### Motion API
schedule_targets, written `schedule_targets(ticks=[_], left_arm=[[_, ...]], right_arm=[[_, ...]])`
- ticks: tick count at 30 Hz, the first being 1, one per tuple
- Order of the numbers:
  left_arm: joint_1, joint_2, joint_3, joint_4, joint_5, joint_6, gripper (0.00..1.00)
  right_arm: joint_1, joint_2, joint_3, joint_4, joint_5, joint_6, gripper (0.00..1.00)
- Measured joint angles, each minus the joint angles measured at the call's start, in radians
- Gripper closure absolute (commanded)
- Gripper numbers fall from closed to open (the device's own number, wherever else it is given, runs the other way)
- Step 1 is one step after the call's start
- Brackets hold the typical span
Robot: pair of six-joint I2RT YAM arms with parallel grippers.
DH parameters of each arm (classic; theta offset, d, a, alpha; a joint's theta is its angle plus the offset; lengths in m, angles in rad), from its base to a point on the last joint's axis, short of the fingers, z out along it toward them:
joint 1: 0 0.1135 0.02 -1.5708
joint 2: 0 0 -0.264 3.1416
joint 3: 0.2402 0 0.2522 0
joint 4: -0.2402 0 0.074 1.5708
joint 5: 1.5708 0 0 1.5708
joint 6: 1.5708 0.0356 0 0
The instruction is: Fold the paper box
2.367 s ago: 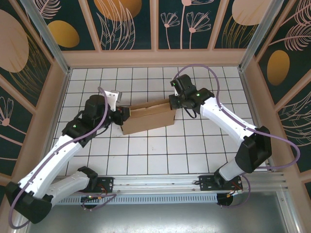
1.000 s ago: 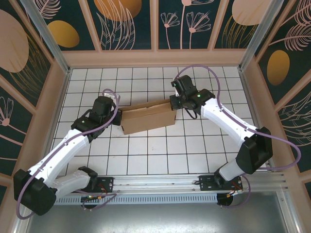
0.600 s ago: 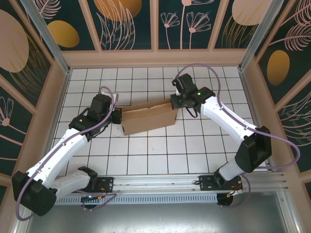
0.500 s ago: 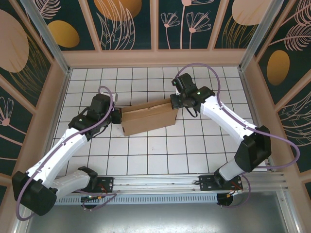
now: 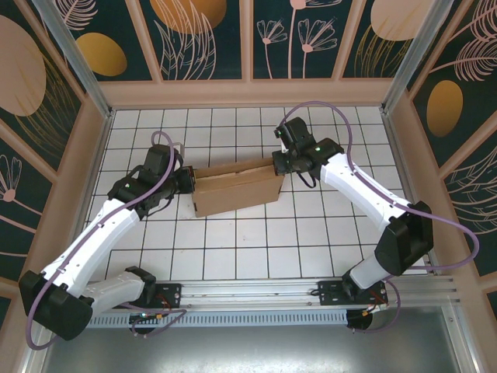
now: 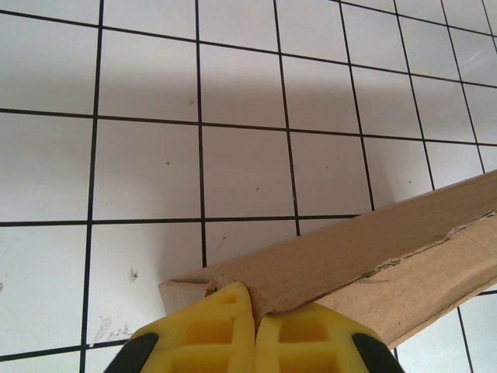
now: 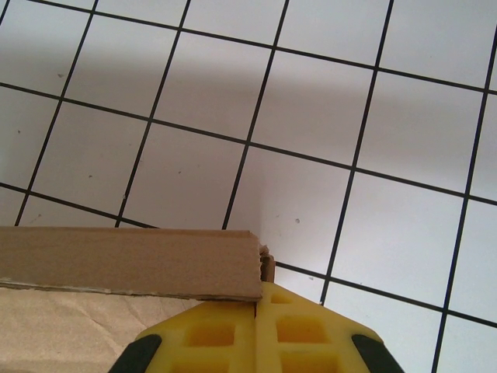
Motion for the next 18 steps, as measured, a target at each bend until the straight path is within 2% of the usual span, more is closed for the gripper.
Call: schedule_targets(ticks=[10,18], left_arm=[[0.0,-0.006,-0.046,-0.006,0.0,0.002,0.96],[0.0,-0.074,-0.142,0.087,-0.003,-0.006,0.96]], right_arm=[[0.0,0.006,0.007,0.001,-0.008,-0.017,1.0],[0.001,0.008,0.007,0.012,-0.008,-0.019,1.0]])
